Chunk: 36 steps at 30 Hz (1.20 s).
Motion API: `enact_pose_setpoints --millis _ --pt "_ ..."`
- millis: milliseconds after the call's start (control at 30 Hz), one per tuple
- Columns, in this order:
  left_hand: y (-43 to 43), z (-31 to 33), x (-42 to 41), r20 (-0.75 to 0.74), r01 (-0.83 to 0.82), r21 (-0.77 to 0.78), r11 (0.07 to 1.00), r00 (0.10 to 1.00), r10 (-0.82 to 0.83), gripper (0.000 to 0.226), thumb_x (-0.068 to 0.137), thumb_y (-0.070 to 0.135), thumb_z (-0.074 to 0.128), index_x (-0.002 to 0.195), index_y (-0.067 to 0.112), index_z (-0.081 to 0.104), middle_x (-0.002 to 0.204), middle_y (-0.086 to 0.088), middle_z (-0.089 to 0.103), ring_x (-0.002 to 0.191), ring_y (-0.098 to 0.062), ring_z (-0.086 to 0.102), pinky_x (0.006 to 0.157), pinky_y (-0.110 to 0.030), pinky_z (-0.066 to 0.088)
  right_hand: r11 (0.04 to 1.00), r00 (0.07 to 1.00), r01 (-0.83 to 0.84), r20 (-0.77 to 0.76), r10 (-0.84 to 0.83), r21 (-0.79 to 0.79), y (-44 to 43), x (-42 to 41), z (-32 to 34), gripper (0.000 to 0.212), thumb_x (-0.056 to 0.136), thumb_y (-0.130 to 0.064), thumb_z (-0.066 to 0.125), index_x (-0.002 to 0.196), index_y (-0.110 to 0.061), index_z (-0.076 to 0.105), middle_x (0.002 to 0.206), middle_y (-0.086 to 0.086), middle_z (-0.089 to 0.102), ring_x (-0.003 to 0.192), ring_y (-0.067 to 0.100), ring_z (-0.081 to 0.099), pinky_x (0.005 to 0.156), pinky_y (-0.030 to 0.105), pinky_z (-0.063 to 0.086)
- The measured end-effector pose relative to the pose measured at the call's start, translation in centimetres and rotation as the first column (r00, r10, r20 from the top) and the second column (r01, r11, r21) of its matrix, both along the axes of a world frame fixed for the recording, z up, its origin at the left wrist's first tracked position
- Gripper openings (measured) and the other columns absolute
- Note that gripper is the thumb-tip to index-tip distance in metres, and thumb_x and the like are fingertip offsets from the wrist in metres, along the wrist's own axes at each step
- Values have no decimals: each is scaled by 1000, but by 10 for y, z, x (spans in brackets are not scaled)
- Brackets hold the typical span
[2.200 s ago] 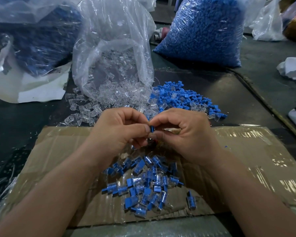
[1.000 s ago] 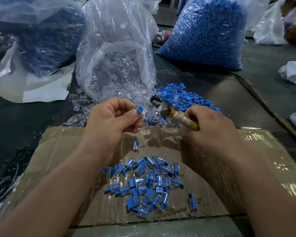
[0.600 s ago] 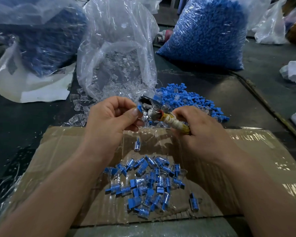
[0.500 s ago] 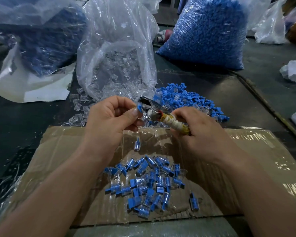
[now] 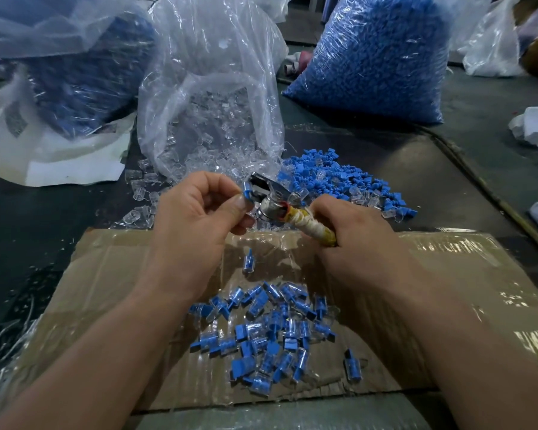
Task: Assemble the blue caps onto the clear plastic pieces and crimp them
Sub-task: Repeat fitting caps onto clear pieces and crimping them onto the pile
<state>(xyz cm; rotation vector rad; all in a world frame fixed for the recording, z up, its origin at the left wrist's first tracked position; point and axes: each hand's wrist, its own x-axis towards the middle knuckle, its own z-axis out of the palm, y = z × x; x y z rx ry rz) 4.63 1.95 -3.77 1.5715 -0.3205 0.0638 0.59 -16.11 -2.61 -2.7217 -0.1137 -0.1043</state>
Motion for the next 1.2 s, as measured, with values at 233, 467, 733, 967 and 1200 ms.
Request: enact_pose_setpoints --millis 233,467,733,967,1200 --pt "0 2 -1 -15 -21 -2 1000 1000 21 23 81 -6 59 74 16 59 64 4 67 58 -8 63 56 -14 50 1000 1000 -2 14 2 -12 0 1 -3 19 82 -18 58 87 -30 44 77 -15 47 70 0 42 59 17 29" --pt "2 7 0 -101 -98 -102 990 991 87 17 80 -1 62 75 16 62 64 4 68 56 -8 64 53 -14 49 995 999 3 -50 -7 -96 -8 3 -4 33 87 -26 56 120 -26 49 102 -13 47 93 6 42 81 24 32" --pt "-1 16 -9 -224 272 -27 962 936 -271 12 57 17 66 67 14 72 60 0 66 49 -5 57 49 -12 46 980 985 -60 -170 27 -190 -11 4 -3 35 74 -52 64 103 -35 54 90 -18 49 85 4 47 64 20 34" --pt "0 20 -13 -280 572 191 798 811 -514 20 53 28 72 72 20 74 61 0 68 50 -4 57 48 -12 44 988 969 -48 -247 11 -145 -13 4 -1 76 56 -64 68 123 -33 47 114 -10 51 102 10 46 88 31 40" --pt "1 7 0 -81 10 328 945 997 18 3 74 22 67 72 23 68 62 7 62 52 2 57 49 -9 45 994 954 -58 -298 27 -94 -17 1 8 101 39 -85 33 126 -35 46 104 -17 44 98 5 42 84 28 37"
